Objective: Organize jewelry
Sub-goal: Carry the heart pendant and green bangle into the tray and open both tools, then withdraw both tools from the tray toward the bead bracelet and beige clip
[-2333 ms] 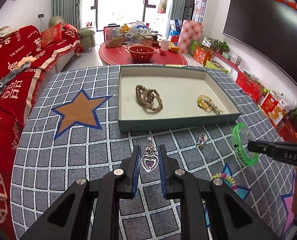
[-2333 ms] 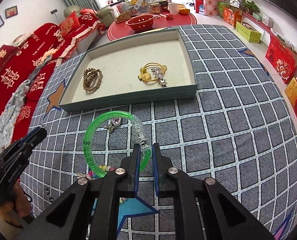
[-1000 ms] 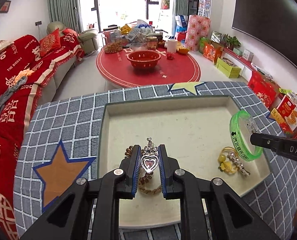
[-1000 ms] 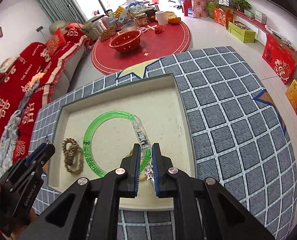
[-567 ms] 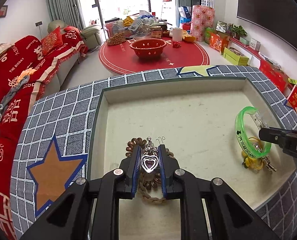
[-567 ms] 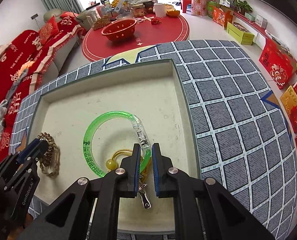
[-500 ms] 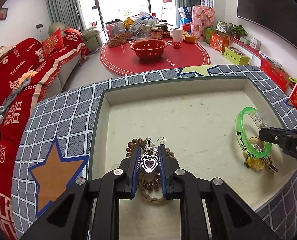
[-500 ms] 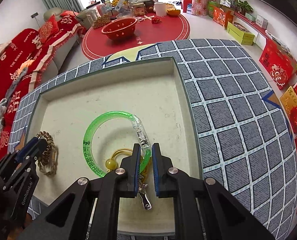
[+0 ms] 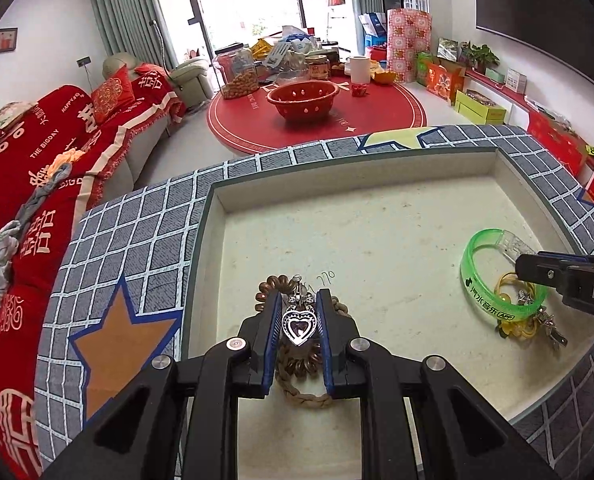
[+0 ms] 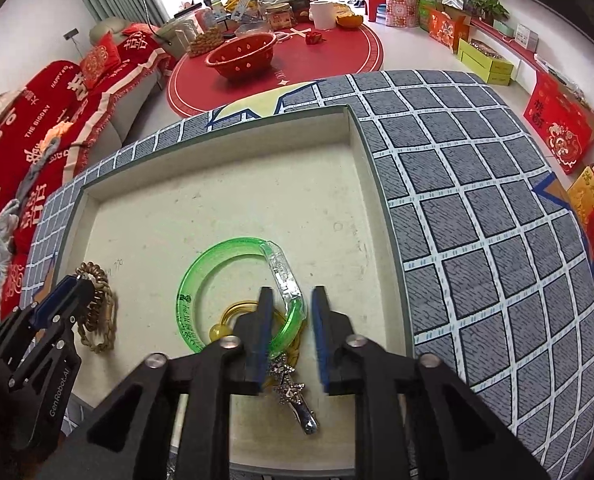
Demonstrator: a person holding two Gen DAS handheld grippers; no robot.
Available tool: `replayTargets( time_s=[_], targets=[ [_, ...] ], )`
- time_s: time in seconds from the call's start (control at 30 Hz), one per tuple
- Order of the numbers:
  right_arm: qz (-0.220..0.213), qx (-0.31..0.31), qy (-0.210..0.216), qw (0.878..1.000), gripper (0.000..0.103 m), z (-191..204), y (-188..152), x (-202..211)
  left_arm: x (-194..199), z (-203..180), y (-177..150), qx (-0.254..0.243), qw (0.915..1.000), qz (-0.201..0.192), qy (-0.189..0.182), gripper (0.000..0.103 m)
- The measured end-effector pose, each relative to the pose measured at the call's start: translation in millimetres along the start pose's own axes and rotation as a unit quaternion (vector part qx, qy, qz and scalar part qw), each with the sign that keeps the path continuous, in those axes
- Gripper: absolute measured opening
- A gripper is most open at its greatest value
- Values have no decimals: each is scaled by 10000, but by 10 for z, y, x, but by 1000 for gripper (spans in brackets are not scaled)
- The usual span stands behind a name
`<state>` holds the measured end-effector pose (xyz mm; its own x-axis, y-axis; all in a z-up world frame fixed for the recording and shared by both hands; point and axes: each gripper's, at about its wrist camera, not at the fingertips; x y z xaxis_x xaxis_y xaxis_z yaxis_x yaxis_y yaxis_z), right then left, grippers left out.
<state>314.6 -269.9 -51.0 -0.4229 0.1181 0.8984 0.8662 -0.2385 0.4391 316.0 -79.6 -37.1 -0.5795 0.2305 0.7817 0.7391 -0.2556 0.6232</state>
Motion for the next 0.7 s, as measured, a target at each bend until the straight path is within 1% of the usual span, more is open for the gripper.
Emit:
replayTargets(
  time_s=[0.03,0.07,0.33,0.57,0.6,0.63,0.67,0.7],
  targets=[
    [-32,-40,69,10000,47,-17,-1,18,20,-3,5,-5,10000,-16,0,31],
    [-88,-77,138,9998,59,-30,-2,45,35,-4,14,-12,10000,-33,12,31],
    [-296,-285,459,9981,62,-93,-2,248,167,-21,38,-14,9999,-171,-18,31],
    [-418,-335,504,9973,62,-182,-62,407,391,65,53,102,9992,-386,0,32],
    [-429,-333,514,9972,62,-182,-74,429,415,73,50,120,9991,-403,-6,61],
    [-435,-329,526,9971,62,-180,-85,448,440,85,45,149,9990,-417,1,87],
    [-446,-320,547,9970,63,-175,-95,473,483,97,36,202,9986,-492,61,103],
    [-450,-311,559,9969,64,-164,-101,487,558,98,20,210,9973,-691,114,103]
  ],
)
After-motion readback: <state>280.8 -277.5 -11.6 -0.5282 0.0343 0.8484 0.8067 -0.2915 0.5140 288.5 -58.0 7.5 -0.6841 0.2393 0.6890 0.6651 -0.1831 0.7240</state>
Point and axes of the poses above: each gripper's, at about its wrist camera, not at the fingertips, and x roughly against the way its jaws point, z to its left, y to its top, and after that the axes turned 12 degrees about -y, right-handed
